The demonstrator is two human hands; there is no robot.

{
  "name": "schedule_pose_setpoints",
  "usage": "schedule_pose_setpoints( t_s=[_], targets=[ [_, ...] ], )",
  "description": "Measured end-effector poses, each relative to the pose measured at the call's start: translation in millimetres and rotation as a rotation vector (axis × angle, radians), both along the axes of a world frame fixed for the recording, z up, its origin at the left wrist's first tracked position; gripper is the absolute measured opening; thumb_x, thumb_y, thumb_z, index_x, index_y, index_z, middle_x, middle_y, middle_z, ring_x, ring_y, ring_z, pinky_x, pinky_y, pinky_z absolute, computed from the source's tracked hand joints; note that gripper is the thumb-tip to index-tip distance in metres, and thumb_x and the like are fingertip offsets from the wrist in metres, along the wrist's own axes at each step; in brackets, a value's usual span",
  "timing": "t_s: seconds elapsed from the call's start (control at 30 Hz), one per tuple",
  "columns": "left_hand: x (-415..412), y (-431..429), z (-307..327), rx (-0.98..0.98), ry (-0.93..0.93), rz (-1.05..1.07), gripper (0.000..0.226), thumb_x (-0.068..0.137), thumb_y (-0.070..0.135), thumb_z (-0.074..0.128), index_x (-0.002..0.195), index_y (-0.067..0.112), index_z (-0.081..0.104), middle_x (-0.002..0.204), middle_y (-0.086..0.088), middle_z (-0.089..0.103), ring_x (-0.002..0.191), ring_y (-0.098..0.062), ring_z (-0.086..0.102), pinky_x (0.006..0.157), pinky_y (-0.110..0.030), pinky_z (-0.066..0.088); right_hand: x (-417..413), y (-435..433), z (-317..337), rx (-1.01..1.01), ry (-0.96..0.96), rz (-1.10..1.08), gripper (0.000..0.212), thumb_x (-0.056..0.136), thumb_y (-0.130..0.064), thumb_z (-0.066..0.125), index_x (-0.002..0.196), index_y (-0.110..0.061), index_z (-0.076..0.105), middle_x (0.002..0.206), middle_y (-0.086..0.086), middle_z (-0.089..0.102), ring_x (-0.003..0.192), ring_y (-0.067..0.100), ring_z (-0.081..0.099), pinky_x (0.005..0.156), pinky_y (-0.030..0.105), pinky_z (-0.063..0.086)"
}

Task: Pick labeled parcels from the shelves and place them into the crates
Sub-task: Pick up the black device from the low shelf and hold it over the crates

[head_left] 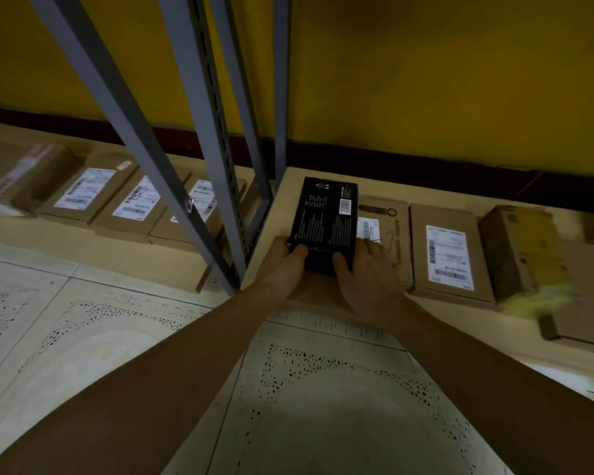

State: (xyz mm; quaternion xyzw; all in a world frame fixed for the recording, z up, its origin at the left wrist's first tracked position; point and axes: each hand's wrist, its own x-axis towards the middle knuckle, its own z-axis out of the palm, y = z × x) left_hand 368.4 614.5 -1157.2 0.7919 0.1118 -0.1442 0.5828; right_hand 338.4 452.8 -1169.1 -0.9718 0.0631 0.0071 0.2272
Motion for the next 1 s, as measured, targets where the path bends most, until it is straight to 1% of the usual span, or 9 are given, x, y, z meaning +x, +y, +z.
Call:
schedule_pose_setpoints(
  t_s=[0.1,0.27,0.33,0.47,0.57,0.63,0.8,0.9,1.0],
  targets=[
    [-2.1,2.0,13.3,-0.035,-0.080,0.096,0.021,0.107,0.041,0.044,0.106,0.020,0.045,0.101,0.000,0.059,0.098,-0.022,0.059,0.090,-0.040,0.051,2.4,5.6,9.1,0.173,-0.137,-0.043,0.045,0.104,-0.047,0.035,0.125,-0.014,0.056,0.116,0.010,0.064,0.107,0.028,0.059,0.091,0.048,0.052],
    [-8.2,12.1,37.5,-0.282,-0.088,0.148,0.011,0.107,0.019,0.041,0.116,0.025,0.043,0.123,-0.010,0.058,0.110,-0.029,0.061,0.081,-0.043,0.057,-4.2,11.3,34.7,0.427,-0.255,0.008,0.039,0.110,-0.041,0.032,0.121,-0.016,0.060,0.103,-0.002,0.064,0.096,0.014,0.060,0.079,0.032,0.050],
    [-13.5,16.2,46.1,-0.330,-0.114,0.132,0.022,0.107,0.013,0.039,0.123,0.027,0.043,0.119,-0.002,0.058,0.105,-0.023,0.061,0.070,-0.036,0.057,-4.7,10.6,43.5,0.701,-0.180,-0.064,0.034,0.108,-0.046,0.032,0.109,-0.025,0.058,0.098,-0.010,0.060,0.095,0.008,0.057,0.079,0.024,0.046],
    [-23.0,29.1,60.2,-0.445,-0.136,0.040,0.046,0.105,0.009,0.038,0.138,0.039,0.036,0.122,0.010,0.060,0.109,-0.020,0.061,0.057,-0.027,0.055,2.0,4.5,63.3,1.244,0.078,-0.257,0.046,0.098,-0.066,0.039,0.113,-0.031,0.064,0.114,0.000,0.068,0.106,0.021,0.065,0.091,0.049,0.054],
    [-27.3,31.2,68.3,-0.498,-0.168,-0.026,0.061,0.103,0.006,0.036,0.146,0.050,0.030,0.125,0.019,0.061,0.114,-0.015,0.061,0.069,-0.034,0.055,1.3,-8.1,70.7,1.531,0.177,-0.303,0.060,0.100,-0.066,0.039,0.087,-0.019,0.075,0.073,0.001,0.065,0.060,0.015,0.063,0.067,0.034,0.054],
    [-31.0,30.9,73.5,-0.476,-0.163,-0.066,0.064,0.103,0.002,0.034,0.149,0.046,0.032,0.120,0.017,0.063,0.106,-0.010,0.064,0.069,-0.034,0.057,-1.0,-10.6,71.5,1.600,0.195,-0.254,0.062,0.098,-0.068,0.041,0.087,-0.017,0.075,0.072,0.002,0.061,0.057,0.014,0.059,0.056,0.029,0.054],
    [-44.9,20.5,80.4,-0.214,-0.203,-0.264,0.049,0.105,0.010,0.049,0.148,0.033,0.047,0.138,0.003,0.055,0.119,-0.012,0.058,0.092,-0.027,0.055,-10.8,-1.0,70.8,1.450,0.191,-0.155,0.074,0.075,-0.077,0.067,0.130,-0.029,0.067,0.127,0.005,0.071,0.120,0.029,0.066,0.104,0.055,0.049],
    [-51.8,12.0,86.1,-0.315,-0.136,-0.281,0.062,0.093,0.050,0.060,0.151,0.039,0.041,0.137,0.010,0.058,0.122,-0.010,0.059,0.102,-0.032,0.050,-17.2,4.3,78.5,1.430,0.193,-0.097,0.056,0.085,-0.063,0.066,0.128,-0.027,0.068,0.123,0.001,0.073,0.120,0.025,0.065,0.102,0.049,0.050],
    [-50.1,15.1,91.0,-0.331,-0.138,-0.298,0.068,0.085,0.059,0.070,0.145,0.042,0.044,0.129,0.006,0.065,0.114,-0.013,0.066,0.098,-0.035,0.054,-23.5,4.6,88.9,1.390,0.184,-0.067,0.046,0.092,-0.057,0.061,0.125,-0.025,0.069,0.113,-0.001,0.076,0.112,0.022,0.070,0.087,0.042,0.058]
  ],
)
